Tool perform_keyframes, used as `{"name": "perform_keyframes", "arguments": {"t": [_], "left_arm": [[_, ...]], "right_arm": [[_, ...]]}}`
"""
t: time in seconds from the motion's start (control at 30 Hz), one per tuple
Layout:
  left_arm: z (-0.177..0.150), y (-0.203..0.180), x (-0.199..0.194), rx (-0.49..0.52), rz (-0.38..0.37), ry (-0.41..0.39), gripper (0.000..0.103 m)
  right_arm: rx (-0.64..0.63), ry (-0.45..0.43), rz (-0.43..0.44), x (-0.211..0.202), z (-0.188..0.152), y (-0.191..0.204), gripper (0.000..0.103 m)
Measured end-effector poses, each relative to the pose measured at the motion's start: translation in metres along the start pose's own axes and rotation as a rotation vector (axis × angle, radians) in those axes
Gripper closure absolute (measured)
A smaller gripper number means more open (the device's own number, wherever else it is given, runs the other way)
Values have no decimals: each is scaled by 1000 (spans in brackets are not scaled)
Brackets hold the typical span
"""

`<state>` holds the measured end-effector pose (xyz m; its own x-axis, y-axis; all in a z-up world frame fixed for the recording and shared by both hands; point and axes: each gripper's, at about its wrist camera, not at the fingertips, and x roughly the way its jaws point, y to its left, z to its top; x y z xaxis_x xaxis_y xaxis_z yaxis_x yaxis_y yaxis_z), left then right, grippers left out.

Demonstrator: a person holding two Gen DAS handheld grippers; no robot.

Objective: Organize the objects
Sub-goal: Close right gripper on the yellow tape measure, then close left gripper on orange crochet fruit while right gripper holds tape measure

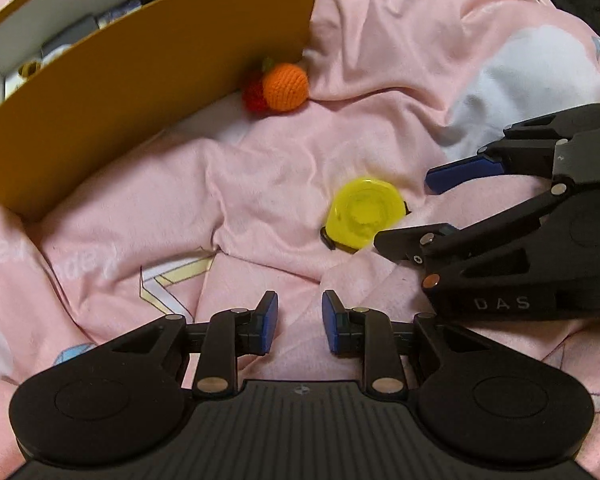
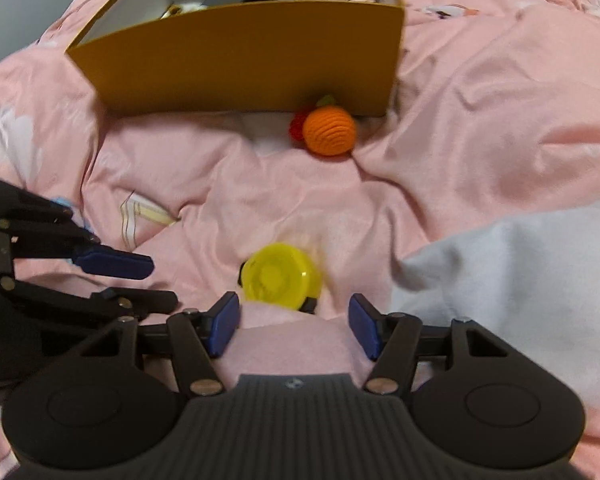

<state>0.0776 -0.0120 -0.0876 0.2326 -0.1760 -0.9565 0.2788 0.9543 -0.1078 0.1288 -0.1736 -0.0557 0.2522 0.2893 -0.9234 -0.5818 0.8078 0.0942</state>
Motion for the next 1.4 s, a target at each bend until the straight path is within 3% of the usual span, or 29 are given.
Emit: {"name": "perform_keyframes", "arguments": {"t": [0.3, 0.6, 0.7, 0.9, 1.07, 1.17, 1.27, 1.4], "left_arm": [[-3, 12, -2, -83, 26, -22, 73], [-7, 18, -11, -129, 58, -75, 73], [-6, 18, -13, -130, 57, -88, 73], [4, 19, -29, -118, 30, -190, 73], [30, 21, -37, -50, 19, -293, 68], [49, 27, -32, -41, -3, -323, 68], [66, 31, -24, -75, -53, -354, 61], [87, 31, -3, -95, -88, -363, 57]], "right_arm": [[-108, 16, 33, 19, 8, 12, 46], [-206, 66, -15, 43, 8, 27, 38], [-205, 52, -22, 42, 7, 27, 42], [-177, 0, -25, 25, 8, 21, 42], [-85, -80, 53, -5, 30, -8, 43], [-93, -157, 30, -20, 49, -25, 43], [-123, -206, -39, -19, 67, -39, 42], [-92, -197, -24, -2, 85, -65, 42]]}}
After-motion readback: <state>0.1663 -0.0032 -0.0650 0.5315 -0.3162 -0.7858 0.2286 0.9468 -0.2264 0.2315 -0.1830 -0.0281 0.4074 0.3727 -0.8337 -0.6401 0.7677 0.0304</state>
